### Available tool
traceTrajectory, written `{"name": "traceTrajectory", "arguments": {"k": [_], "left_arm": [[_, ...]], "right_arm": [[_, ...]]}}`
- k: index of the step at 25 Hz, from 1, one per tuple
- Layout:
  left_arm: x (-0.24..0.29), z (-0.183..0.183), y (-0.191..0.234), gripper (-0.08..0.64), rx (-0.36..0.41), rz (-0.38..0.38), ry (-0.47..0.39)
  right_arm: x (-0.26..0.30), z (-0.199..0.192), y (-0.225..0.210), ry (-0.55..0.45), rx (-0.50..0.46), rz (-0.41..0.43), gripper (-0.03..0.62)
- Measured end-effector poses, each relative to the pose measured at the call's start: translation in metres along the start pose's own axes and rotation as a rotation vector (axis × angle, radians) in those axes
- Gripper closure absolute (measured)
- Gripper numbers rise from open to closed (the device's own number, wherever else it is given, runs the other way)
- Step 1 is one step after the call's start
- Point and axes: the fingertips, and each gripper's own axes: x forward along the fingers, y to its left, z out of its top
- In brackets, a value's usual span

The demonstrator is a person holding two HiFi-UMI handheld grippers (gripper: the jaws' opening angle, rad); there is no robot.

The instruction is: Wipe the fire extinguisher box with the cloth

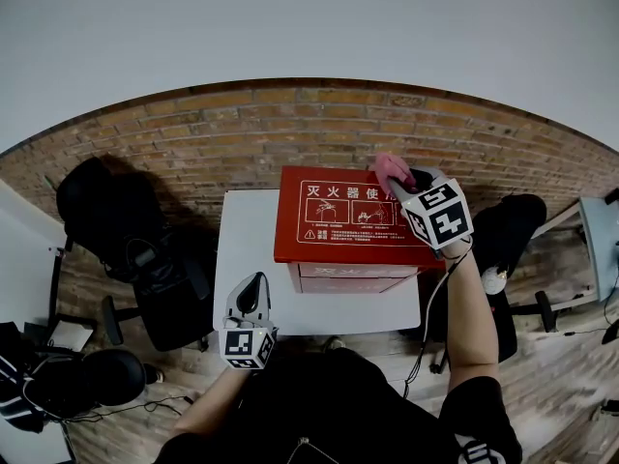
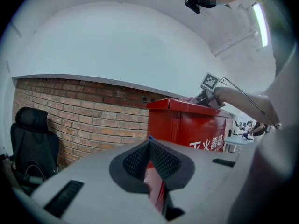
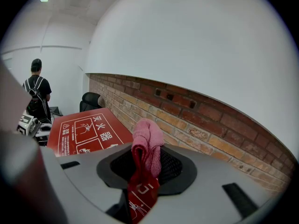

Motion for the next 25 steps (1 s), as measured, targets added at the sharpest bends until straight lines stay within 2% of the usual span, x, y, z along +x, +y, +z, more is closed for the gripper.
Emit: {"name": "traceTrajectory", "arguments": {"k": [12, 25], "left_arm": [[0.017, -0.013, -0.025, 0.538, -0.018, -0.002, 0.004], [0.028, -0.015, -0.037, 0.538, -0.003, 0.011, 0.011]], "right_arm": [[-0.015, -0.026, -0.034, 0.011, 0.015, -0.017, 0.476], [-0.033, -0.051, -0.069, -0.012, 0.063, -0.042, 0.476]]}}
